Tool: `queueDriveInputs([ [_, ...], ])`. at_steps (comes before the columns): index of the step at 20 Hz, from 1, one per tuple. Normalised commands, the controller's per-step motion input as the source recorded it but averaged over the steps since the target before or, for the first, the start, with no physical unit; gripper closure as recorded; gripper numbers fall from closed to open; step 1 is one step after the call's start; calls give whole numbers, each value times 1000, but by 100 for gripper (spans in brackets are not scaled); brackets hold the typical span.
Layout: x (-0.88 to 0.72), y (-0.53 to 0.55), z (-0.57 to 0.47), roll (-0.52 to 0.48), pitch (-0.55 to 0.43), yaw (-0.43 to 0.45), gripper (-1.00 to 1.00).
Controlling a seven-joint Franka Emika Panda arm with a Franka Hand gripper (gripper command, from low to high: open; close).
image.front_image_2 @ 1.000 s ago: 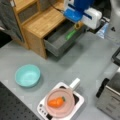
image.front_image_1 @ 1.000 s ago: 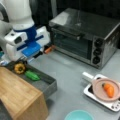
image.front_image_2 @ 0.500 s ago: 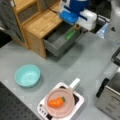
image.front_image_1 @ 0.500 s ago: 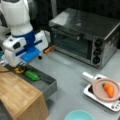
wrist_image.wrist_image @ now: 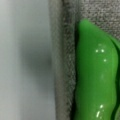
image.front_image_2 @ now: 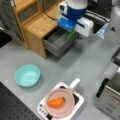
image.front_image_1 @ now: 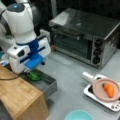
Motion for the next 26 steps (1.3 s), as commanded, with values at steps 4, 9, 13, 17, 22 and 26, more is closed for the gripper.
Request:
queueDriveInputs([
  [4,82,25,-75,-36,17,113,-100],
  [9,76,113,-88,-45,3,80,-100],
  [13,103,220,-126,-37,-26,32,-100],
  [17,90,207,-85,-24,-36,-15,-100],
  [22,61,153,-40,-3,-37,-92,-100],
  [26,53,133,-37,4,-36,-104,-100],
])
